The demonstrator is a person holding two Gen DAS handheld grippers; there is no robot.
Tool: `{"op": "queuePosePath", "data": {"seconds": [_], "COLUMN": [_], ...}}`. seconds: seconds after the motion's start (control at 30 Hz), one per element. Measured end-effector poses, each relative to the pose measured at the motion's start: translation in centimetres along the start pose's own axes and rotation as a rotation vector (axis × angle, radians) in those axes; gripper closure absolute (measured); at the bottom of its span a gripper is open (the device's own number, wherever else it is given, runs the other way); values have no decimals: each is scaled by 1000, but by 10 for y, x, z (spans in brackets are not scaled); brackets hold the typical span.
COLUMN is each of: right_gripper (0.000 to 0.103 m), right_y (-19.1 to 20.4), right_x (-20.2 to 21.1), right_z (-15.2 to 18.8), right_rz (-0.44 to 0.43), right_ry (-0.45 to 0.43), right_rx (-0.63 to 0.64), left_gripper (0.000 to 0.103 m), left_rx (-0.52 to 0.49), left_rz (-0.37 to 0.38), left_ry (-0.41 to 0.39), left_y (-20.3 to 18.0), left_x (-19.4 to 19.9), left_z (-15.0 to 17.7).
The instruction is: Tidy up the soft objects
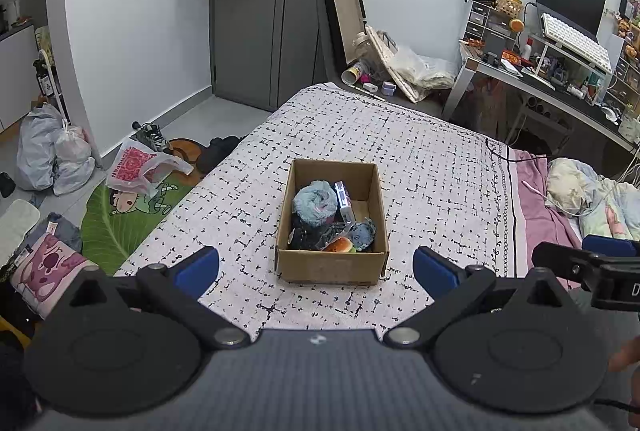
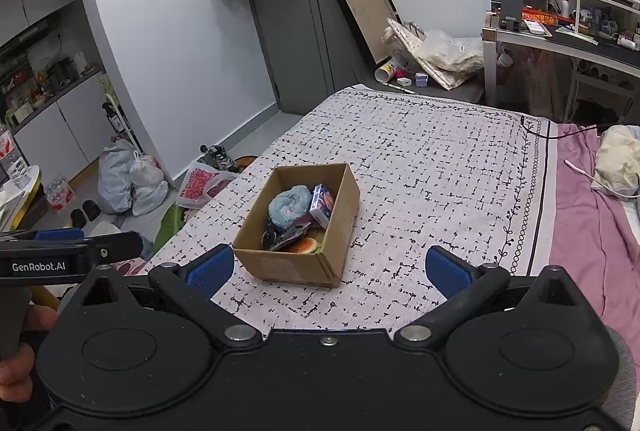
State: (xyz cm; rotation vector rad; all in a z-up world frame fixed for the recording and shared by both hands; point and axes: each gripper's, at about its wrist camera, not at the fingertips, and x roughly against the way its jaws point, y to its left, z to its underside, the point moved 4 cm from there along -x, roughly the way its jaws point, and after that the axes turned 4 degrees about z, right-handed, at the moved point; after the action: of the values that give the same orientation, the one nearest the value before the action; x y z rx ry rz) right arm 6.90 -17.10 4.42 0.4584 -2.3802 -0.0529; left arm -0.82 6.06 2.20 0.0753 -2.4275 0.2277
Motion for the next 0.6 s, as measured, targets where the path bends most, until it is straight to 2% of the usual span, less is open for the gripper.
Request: {"op": "queuePosePath", "data": {"seconds": [0.6], "right_gripper": [0], "right_y": [1], "right_x": [-3], "right_z": [2], "right_rz": [-10], "right_ry": [14], "right_rx": [5], "left_gripper": [1], "left_rx": [2], "left_rz": [-2], "left_ry": [5], "left_y": [3], "left_x": [-3], "left_z": [6]}}
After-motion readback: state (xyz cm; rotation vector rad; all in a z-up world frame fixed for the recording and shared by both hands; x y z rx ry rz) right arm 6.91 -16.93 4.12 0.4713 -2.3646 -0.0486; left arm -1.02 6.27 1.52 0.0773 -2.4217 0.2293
